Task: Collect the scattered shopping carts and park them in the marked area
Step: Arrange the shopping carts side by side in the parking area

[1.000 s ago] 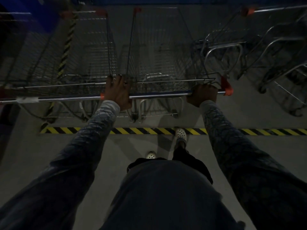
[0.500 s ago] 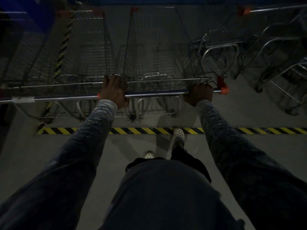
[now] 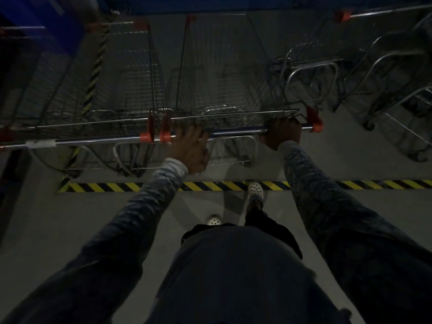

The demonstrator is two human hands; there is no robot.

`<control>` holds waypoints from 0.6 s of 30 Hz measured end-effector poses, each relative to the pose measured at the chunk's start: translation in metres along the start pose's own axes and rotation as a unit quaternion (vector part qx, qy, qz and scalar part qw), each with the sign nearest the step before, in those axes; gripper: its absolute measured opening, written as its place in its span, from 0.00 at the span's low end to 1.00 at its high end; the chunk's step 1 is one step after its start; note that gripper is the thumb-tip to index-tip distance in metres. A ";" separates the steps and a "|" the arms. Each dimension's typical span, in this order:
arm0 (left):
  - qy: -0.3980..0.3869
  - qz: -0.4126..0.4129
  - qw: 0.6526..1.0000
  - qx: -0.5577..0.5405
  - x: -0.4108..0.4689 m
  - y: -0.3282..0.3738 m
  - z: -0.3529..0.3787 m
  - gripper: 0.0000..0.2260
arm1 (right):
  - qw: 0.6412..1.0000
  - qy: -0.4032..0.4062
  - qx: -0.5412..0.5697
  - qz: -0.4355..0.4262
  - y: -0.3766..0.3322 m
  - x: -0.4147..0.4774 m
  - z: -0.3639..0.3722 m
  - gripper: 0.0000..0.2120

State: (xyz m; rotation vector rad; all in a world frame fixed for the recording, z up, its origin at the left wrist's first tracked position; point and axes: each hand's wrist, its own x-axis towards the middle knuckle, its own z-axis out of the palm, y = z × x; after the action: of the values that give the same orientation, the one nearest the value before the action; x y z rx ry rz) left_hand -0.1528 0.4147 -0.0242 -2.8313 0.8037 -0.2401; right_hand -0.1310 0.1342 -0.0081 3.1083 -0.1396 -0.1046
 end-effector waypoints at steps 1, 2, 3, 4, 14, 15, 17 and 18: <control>0.011 0.011 1.000 -0.012 -0.002 0.011 -0.001 0.28 | 1.000 0.004 0.003 0.002 0.000 0.000 0.000 0.17; 0.020 0.010 1.000 -0.021 -0.001 0.017 -0.002 0.28 | 1.000 0.008 0.004 0.002 0.000 0.000 0.001 0.17; 0.028 0.002 0.999 -0.028 0.000 0.019 -0.003 0.28 | 1.000 0.012 0.005 0.001 0.000 0.000 0.001 0.16; 0.036 -0.012 0.999 -0.033 0.003 0.017 -0.003 0.27 | 1.000 0.014 0.003 0.001 0.000 0.000 0.001 0.16; -0.050 -0.145 0.988 -0.034 0.020 -0.050 0.002 0.38 | 1.000 0.030 0.001 -0.006 0.000 -0.002 -0.001 0.15; -0.056 -0.150 0.987 -0.032 0.022 -0.050 0.003 0.38 | 1.000 0.030 0.003 -0.006 -0.001 -0.002 0.000 0.15; -0.049 -0.152 0.987 -0.030 0.023 -0.050 0.007 0.37 | 0.999 0.030 0.009 -0.009 0.000 -0.002 0.001 0.16; -0.041 -0.154 0.987 -0.032 0.023 -0.050 0.009 0.36 | 0.999 0.030 0.009 -0.010 0.000 -0.002 0.002 0.17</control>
State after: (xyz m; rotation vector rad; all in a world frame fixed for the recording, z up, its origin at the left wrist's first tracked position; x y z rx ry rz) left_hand -0.1067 0.4452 -0.0190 -2.9948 0.3618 -0.1411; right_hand -0.1329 0.1347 -0.0097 3.1281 -0.1086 -0.0103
